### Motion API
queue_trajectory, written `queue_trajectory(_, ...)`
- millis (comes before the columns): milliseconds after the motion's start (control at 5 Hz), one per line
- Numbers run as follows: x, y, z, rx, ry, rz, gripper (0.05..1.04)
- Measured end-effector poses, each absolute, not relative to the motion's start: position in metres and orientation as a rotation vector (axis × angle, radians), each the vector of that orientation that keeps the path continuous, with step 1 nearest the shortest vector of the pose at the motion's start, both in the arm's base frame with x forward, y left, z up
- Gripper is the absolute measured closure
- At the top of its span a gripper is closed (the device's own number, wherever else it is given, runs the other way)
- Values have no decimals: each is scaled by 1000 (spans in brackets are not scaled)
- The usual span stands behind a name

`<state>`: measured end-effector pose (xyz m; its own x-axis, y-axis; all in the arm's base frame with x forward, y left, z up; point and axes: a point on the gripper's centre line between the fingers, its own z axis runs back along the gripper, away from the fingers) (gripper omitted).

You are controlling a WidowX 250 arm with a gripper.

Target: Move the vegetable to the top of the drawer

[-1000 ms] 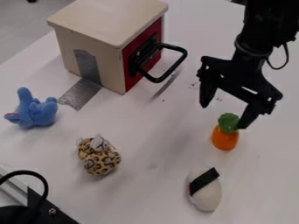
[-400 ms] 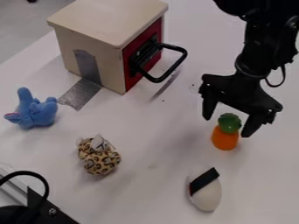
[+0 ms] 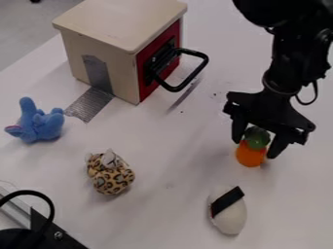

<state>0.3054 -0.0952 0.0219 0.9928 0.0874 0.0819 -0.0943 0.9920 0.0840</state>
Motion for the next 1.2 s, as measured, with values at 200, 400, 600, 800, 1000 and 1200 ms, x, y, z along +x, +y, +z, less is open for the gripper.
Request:
queue_trajectory(200, 307, -96, 23, 88, -80, 41, 487)
queue_trajectory(400, 311, -98, 27, 88, -81, -20, 487)
queue_trajectory(600, 315, -98, 42, 64, -82, -109, 487)
queue_trajectory(800, 327, -74, 87, 27, -142, -180, 487)
queue_trajectory(1000, 327, -46, 122, 21, -177, -211, 487)
queue_trajectory(1200, 323, -6, 158, 51, -226, -196, 487)
